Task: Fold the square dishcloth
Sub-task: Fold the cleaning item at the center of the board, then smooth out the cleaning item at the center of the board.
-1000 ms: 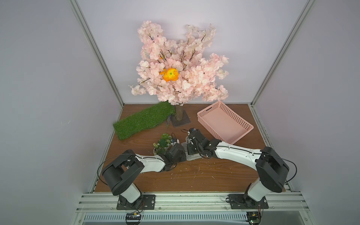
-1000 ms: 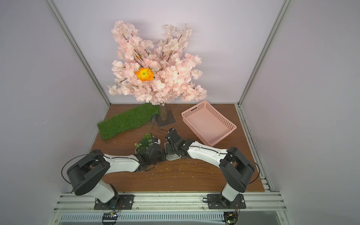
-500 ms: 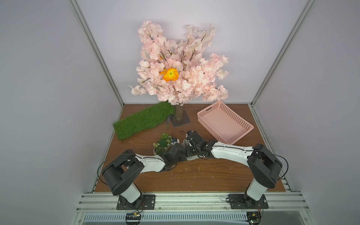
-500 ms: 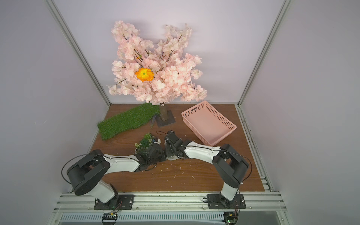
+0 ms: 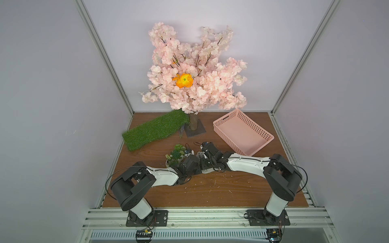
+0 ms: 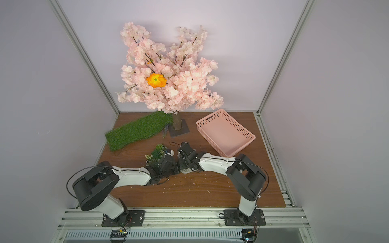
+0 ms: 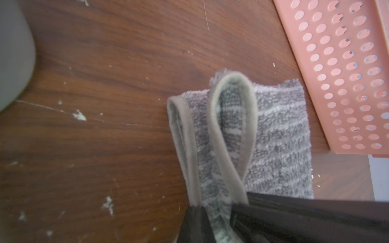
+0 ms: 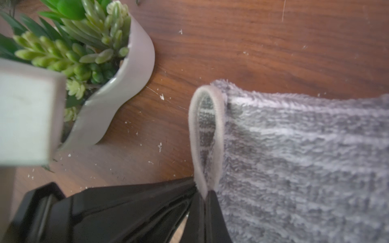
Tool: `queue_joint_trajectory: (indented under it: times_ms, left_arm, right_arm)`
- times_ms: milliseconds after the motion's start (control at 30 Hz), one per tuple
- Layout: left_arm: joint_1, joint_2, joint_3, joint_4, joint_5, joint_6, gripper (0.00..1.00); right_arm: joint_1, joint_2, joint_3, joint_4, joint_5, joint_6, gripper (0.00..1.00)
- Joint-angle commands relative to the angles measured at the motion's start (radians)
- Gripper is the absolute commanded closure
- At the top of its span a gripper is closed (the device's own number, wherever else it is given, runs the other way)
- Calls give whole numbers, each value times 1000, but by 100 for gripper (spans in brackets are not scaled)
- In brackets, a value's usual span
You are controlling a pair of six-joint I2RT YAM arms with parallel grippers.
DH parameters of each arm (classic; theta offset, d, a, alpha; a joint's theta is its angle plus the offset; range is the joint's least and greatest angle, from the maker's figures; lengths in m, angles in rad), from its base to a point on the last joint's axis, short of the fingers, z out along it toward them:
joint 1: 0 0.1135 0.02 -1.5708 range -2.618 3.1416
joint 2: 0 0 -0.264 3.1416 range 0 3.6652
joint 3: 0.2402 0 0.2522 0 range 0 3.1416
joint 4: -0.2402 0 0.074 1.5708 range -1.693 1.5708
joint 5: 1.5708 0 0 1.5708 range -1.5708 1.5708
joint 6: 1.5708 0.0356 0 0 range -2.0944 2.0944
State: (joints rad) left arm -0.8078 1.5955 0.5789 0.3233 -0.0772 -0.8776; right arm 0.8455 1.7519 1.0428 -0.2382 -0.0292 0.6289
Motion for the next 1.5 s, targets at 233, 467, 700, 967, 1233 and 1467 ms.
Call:
queue_joint_trajectory:
  times_ms: [233, 467, 700, 967, 1233, 1467]
  left_arm:
    - [-5, 9, -5, 10, 7, 4, 99]
    - [-5, 3, -8, 11, 5, 4, 97]
    - [-5, -12, -14, 15, 0, -3, 95]
    - [-5, -5, -12, 19, 5, -6, 95]
    - [-4, -5, -9, 14, 4, -4, 95]
    - [-4, -1, -8, 14, 6, -4, 95]
  right_arm:
    - [-5, 0, -20, 45, -60, 11, 84]
    - [-12, -91, -31, 14, -33, 11, 72]
    - [-31, -170, -75, 20, -23, 19, 76]
    - [-63, -187, -149, 86, -48, 41, 90]
    - [-65, -114, -159, 148, -101, 45, 95]
    - [-63, -92, -160, 203, -152, 54, 95]
